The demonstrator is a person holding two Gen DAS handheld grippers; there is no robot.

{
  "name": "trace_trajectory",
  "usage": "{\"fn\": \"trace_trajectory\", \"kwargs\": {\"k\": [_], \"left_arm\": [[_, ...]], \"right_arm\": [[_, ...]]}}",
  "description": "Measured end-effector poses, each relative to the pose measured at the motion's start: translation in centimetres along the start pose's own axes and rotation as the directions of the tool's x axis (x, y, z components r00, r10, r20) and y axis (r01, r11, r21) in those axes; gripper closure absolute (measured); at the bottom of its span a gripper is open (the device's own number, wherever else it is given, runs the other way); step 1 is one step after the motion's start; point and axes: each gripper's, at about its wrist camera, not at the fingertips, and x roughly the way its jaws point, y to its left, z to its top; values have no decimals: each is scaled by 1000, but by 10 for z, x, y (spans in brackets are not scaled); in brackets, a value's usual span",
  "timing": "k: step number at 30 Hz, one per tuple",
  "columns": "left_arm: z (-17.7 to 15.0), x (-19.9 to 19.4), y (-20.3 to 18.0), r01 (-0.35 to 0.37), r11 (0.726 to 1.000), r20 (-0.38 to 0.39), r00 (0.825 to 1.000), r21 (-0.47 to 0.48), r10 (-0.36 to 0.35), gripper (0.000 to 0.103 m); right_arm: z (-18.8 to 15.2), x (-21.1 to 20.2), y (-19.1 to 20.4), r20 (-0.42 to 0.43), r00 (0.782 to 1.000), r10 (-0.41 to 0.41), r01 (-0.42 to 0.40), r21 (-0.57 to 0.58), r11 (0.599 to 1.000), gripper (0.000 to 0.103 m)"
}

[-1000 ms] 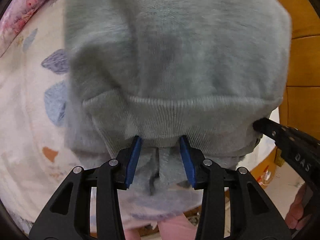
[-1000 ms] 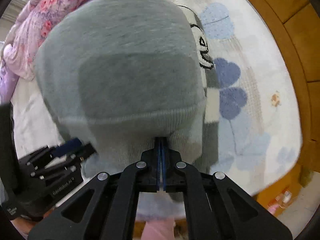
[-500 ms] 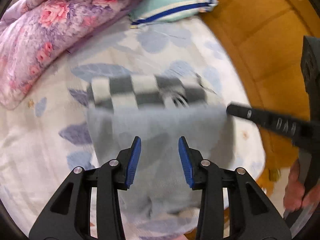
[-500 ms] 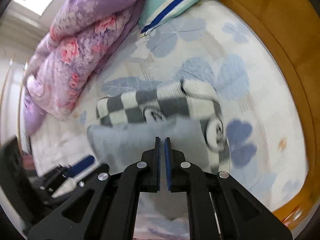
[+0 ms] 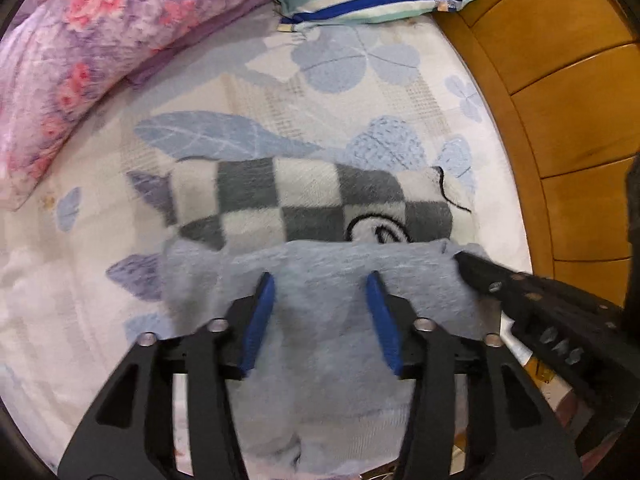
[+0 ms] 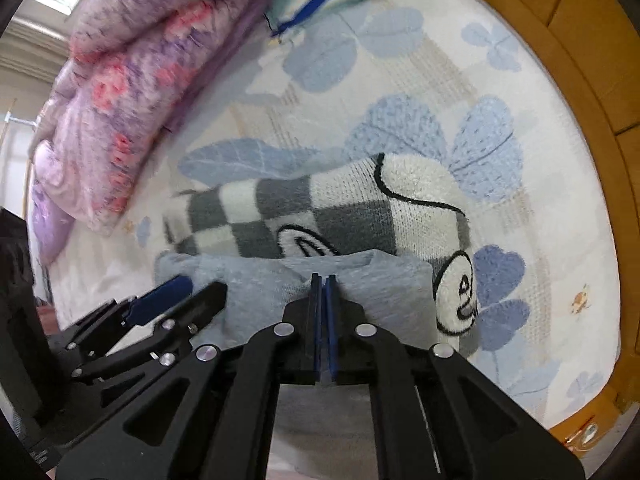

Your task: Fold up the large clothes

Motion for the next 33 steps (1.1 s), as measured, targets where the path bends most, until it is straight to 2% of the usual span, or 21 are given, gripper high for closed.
{"fn": "trace_trajectory", "kwargs": {"k": [3, 5, 7, 8, 10, 12, 16, 18, 19, 21, 23, 26, 29, 31, 33], "left_arm": [[-19, -18, 0, 25, 1000, 7, 1000, 3, -25, 49], [-43, -22, -4, 30, 999, -13, 999, 26, -29, 46], [-65, -9, -6, 48, 998, -66, 997, 36, -46, 46], [-74, 4, -7, 46, 998, -84, 996, 46, -42, 47], [-83, 32, -9, 15, 998, -99, 995, 64, -8, 44], [-85, 37, -9, 16, 999, -80, 997, 51, -12, 43], [-89, 13, -7, -1, 1000, -34, 999, 27, 2, 38], [-92, 4, -8, -9, 1000, -32, 999, 29, 10, 38], [-94, -3, -9, -11, 999, -25, 1000, 33, 12, 37], [-101, -20, -10, -37, 998, 2, 999, 42, 37, 35], [-107, -38, -6, -35, 999, 26, 999, 37, 34, 33], [-117, -67, -2, -33, 999, 66, 997, 34, 31, 33], [-128, -99, 5, -36, 998, 114, 993, 42, 31, 33], [-140, -126, 12, -49, 998, 161, 986, 38, 43, 33], [-152, -149, 19, -60, 997, 202, 978, 43, 50, 33]], "right_arm": [[-17, -26, 3, 31, 999, 12, -12, 1, 1000, 94], [-43, -36, 5, -1, 1000, 17, -17, -20, 1000, 94], [-65, -27, 4, -56, 998, -12, 10, -28, 1000, 93], [-80, -10, -1, -96, 995, -40, 37, -28, 999, 96], [-92, 18, -11, -108, 992, -63, 62, -16, 998, 98], [-100, 33, -19, -109, 992, -63, 66, 25, 998, 97], [-107, 12, -18, -77, 997, 7, -6, 14, 1000, 94], [-112, 0, -19, -72, 997, 25, -23, 38, 999, 81], [-115, -7, -16, -52, 998, 21, -19, 31, 999, 78], [-122, -29, -7, 8, 1000, -9, 9, -4, 1000, 45], [-132, -51, 0, 74, 996, -46, 47, -11, 999, 32], [-148, -75, 9, 115, 993, -18, 21, -20, 1000, 28], [-170, -100, 28, 172, 984, -44, 52, -43, 998, 22], [-187, -119, 43, 221, 974, -46, 59, -55, 997, 20], [-207, -136, 57, 289, 955, -72, 89, -45, 995, 19]]}}
